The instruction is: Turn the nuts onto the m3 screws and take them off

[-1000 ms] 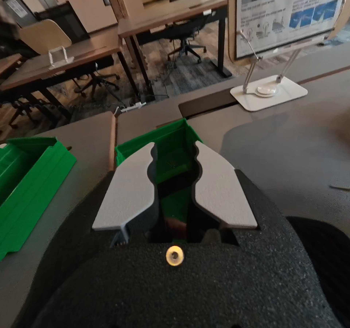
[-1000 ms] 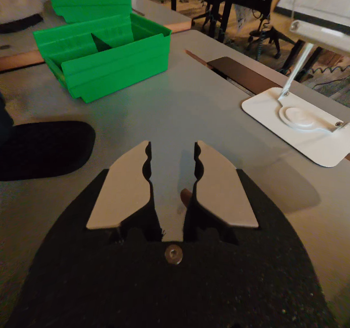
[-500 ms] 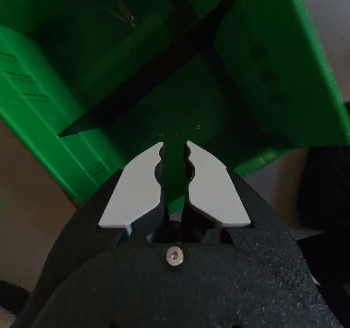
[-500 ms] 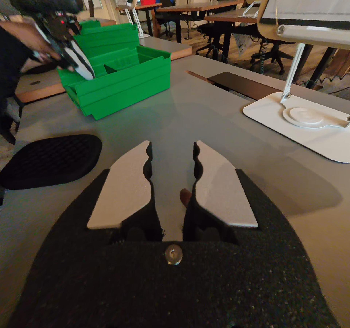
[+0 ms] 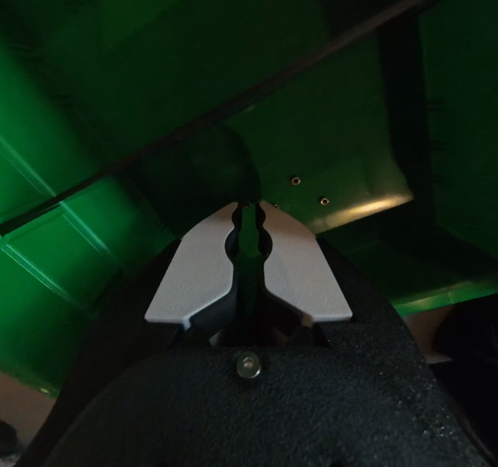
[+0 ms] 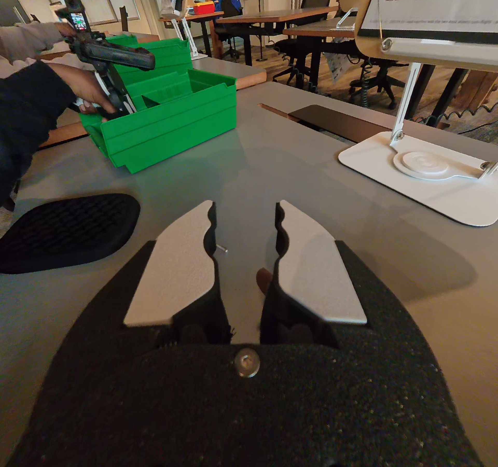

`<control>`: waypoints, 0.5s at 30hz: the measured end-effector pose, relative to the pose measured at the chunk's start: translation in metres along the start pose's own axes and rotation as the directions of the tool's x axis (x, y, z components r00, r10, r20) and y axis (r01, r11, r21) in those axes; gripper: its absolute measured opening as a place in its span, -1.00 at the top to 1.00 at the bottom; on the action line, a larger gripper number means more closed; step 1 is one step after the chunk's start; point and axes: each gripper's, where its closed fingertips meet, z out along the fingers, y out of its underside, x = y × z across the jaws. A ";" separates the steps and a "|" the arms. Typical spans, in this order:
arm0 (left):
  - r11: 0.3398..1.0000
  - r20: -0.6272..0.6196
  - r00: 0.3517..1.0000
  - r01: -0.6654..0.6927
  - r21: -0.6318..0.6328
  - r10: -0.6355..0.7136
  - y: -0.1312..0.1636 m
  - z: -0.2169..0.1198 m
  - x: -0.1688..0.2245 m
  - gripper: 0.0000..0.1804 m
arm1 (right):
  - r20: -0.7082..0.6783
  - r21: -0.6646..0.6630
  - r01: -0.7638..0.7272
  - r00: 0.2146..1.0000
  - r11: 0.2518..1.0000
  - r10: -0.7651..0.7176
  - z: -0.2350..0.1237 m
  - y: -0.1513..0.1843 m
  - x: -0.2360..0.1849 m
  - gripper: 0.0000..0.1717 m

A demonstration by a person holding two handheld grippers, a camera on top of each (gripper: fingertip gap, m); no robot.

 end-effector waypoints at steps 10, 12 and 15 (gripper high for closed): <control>1.000 -0.033 0.999 0.004 -0.003 -0.004 -0.001 0.003 0.000 0.92 | -0.018 0.009 0.007 1.000 1.000 -0.007 -0.002 -0.001 0.003 0.53; 1.000 -0.032 0.999 0.005 -0.002 -0.005 0.000 0.003 0.000 0.91 | -0.019 0.009 0.006 1.000 1.000 -0.006 -0.002 -0.001 0.003 0.52; 1.000 -0.018 1.000 0.003 -0.007 -0.003 0.005 0.001 -0.002 0.85 | -0.020 0.014 0.005 1.000 1.000 -0.005 -0.002 -0.002 0.003 0.52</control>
